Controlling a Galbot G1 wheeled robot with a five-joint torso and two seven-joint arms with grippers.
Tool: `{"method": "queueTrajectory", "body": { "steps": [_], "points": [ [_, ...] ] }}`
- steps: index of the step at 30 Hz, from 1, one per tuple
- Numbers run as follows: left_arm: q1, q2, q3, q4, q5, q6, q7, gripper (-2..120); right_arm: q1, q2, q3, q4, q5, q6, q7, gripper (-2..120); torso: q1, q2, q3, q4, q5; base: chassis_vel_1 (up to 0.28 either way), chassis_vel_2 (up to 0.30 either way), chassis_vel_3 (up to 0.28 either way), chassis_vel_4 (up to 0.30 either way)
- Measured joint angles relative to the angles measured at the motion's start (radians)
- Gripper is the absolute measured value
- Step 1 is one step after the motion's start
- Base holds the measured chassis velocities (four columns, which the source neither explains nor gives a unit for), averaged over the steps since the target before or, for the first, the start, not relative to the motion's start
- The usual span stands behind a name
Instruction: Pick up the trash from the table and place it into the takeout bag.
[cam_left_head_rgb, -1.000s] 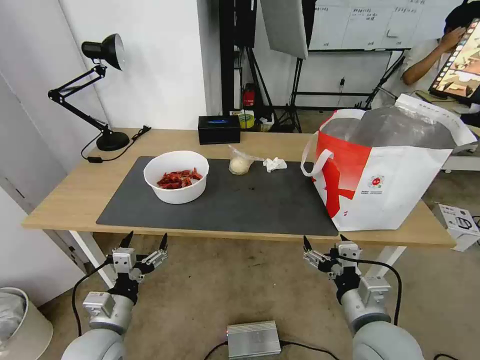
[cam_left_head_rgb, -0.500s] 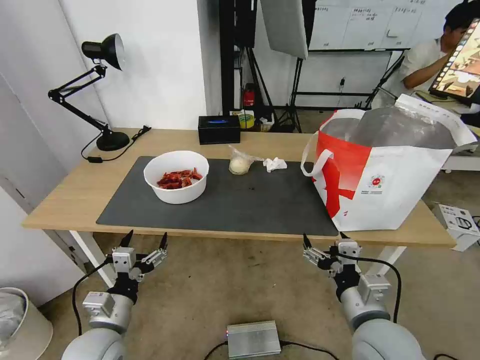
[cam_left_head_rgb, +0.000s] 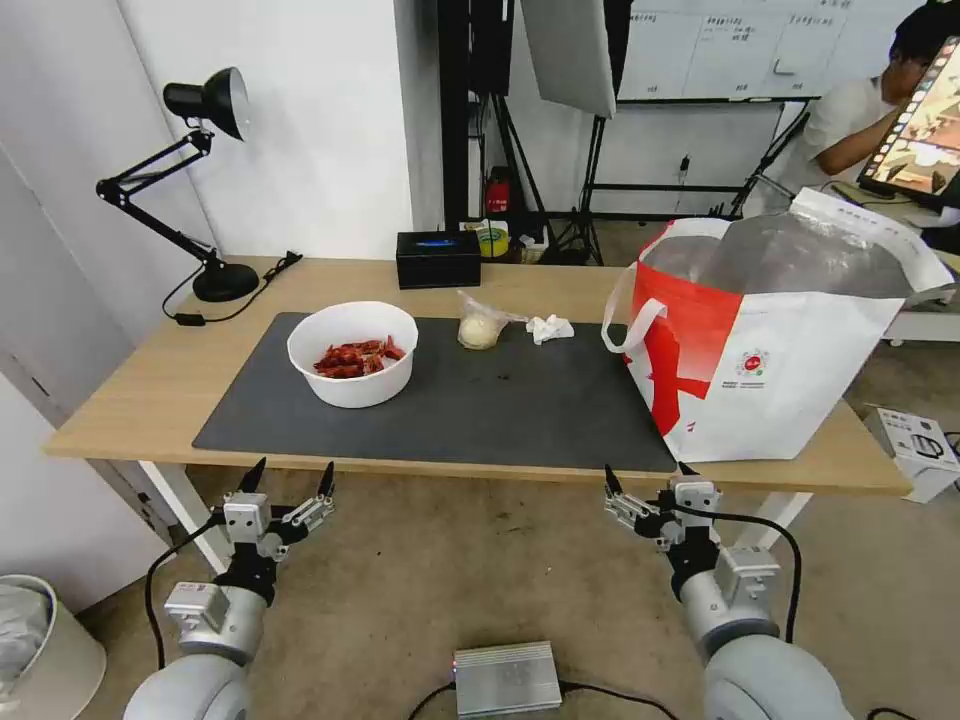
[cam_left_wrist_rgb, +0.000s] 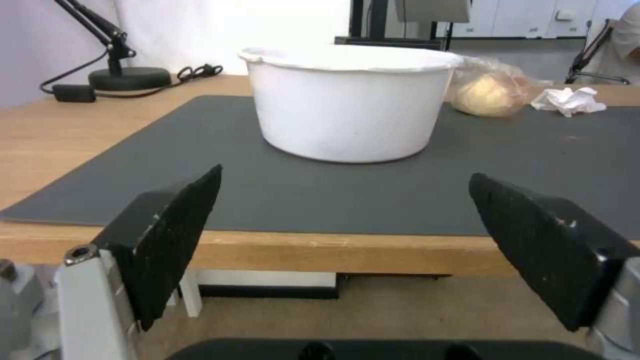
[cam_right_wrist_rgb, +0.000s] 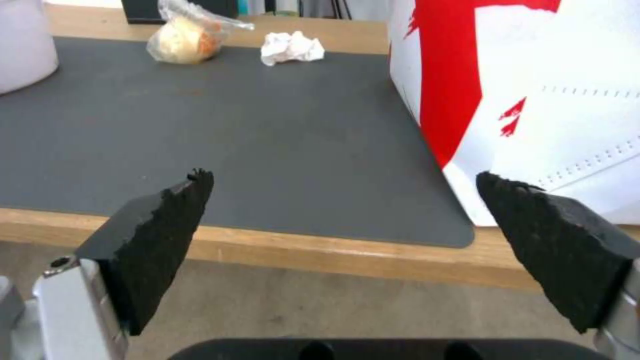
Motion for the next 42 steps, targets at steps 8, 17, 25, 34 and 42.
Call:
{"method": "queueTrajectory", "body": {
  "steps": [8,17,25,34,42],
  "points": [
    [0.0,-0.002,0.002,0.004,-0.005,-0.005,-0.001,100,0.006,-0.005,-0.004,-0.001,0.002,0.0,-0.001,100,0.0,0.0,0.0,0.0,0.0,0.0,0.0,0.0,0.0],
    [-0.004,-0.003,0.005,0.012,-0.008,-0.015,-0.002,100,0.048,-0.014,-0.008,-0.017,0.036,0.021,-0.035,100,0.0,0.0,0.0,-0.0001,0.0,0.0,0.0,0.0,0.0],
    [-0.019,0.002,0.017,0.023,-0.018,-0.015,-0.003,100,0.136,-0.025,0.003,-0.051,0.096,0.07,-0.14,100,0.0,0.0,0.0,0.0004,0.0001,0.0,0.0,0.0,0.0],
    [-0.049,0.023,0.043,0.042,-0.022,-0.008,-0.026,100,0.295,-0.034,-0.011,-0.161,0.207,0.106,-0.241,100,0.0,0.0,0.0,0.0,0.0,0.0,0.0,0.0,0.0],
    [-0.044,0.011,0.037,0.042,-0.019,-0.01,-0.027,100,0.48,-0.042,-0.087,-0.285,0.247,0.101,-0.236,100,0.0,0.0,0.0,0.0002,0.0,0.0,0.0,0.0,0.0]
  ]
}}
